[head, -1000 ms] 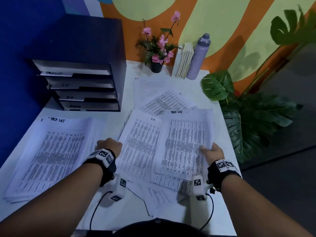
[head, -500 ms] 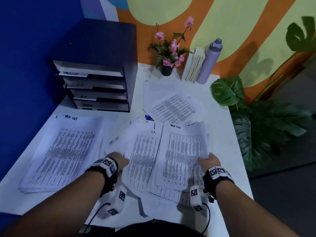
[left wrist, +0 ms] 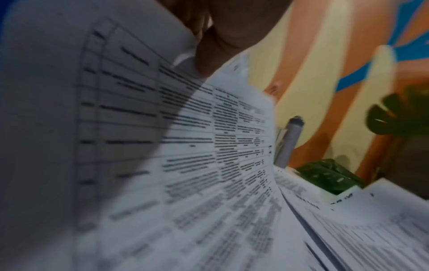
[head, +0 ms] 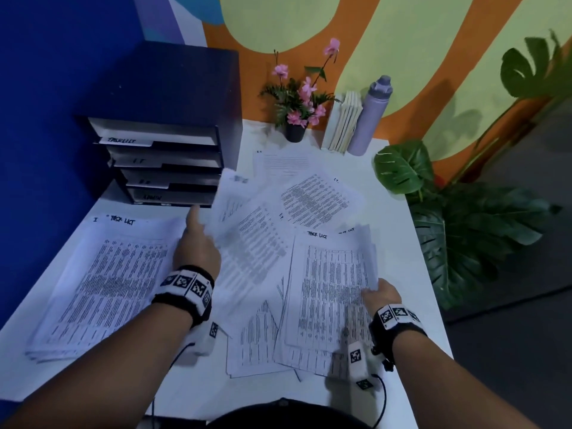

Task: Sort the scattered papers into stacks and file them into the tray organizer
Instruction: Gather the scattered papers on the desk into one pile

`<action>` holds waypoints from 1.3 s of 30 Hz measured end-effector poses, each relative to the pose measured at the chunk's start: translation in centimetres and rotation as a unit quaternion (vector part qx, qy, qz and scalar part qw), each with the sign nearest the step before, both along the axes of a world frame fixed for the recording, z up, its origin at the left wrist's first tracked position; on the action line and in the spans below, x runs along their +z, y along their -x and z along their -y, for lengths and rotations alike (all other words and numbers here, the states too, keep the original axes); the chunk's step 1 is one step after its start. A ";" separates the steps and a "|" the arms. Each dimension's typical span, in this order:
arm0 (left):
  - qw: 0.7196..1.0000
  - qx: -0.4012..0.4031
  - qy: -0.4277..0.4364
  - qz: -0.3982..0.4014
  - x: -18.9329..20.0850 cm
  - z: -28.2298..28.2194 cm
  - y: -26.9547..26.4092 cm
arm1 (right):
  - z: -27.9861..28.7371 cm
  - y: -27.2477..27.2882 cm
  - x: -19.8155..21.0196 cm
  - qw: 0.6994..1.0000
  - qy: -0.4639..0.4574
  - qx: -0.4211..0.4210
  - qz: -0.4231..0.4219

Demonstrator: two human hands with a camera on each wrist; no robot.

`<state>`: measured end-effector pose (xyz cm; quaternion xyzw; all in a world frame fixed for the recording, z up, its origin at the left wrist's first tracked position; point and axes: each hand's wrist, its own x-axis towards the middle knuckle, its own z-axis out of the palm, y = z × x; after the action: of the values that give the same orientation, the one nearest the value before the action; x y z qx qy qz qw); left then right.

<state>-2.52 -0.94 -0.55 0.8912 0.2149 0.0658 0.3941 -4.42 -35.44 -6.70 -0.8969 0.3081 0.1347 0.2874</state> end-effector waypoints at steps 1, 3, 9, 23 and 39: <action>0.998 -0.025 -0.055 0.027 0.7 -0.2 -0.2 | 0.2 -0.1 0.0 1.000 0.004 -0.008 0.020; 0.984 -0.060 -0.142 0.092 2.0 -0.4 -0.8 | 0.5 -0.3 0.1 0.996 0.007 -0.017 0.085; 0.971 0.001 -0.117 0.209 7.8 -0.7 -2.4 | 0.3 -3.1 2.9 0.956 -0.066 -0.079 0.275; 0.985 0.007 0.031 -0.170 -5.3 -0.6 -1.6 | -4.6 -2.3 -2.8 0.976 -0.203 -0.049 0.059; 0.975 -0.111 0.021 -0.189 -6.6 0.8 0.5 | -9.1 -9.2 -2.6 0.977 -0.014 0.214 0.016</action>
<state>-3.04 -1.70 -7.17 0.8974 0.1864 -0.1526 0.3697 4.81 -26.35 -9.34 -0.9399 0.1022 0.1833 0.2693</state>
